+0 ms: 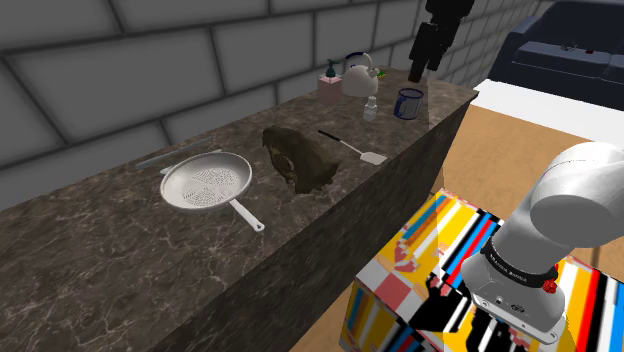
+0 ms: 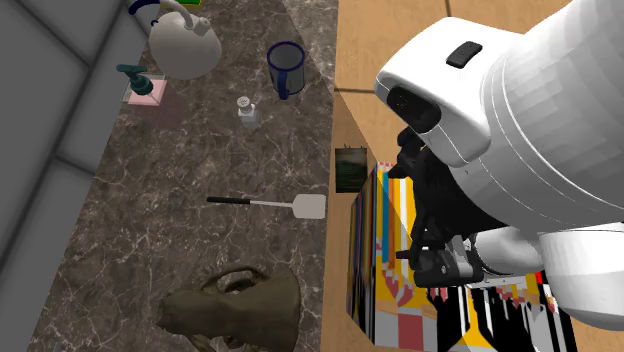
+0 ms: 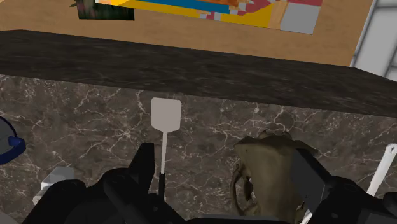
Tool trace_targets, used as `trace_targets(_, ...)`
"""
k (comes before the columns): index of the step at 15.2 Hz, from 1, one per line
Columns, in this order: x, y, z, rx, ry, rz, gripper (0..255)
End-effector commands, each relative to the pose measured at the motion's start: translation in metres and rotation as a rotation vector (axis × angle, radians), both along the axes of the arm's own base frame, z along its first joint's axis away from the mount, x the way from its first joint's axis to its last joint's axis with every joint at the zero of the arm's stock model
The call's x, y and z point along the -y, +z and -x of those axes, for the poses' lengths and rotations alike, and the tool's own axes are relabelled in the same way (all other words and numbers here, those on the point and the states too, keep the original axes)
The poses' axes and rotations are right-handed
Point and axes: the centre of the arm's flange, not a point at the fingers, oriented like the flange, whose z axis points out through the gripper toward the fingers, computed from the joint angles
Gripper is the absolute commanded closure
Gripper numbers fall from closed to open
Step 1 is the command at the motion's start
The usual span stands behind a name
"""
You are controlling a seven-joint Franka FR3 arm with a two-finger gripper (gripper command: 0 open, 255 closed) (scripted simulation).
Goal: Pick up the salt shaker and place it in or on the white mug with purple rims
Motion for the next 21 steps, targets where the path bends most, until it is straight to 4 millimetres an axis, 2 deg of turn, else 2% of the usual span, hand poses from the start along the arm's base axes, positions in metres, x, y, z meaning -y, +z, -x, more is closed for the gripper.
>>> trace_targets(1, 0.0, 0.0, 0.0, 0.0, 0.0, 0.0, 0)
trace_targets(21, 0.165, -0.107, -0.184, -0.05, -0.031, -0.005, 0)
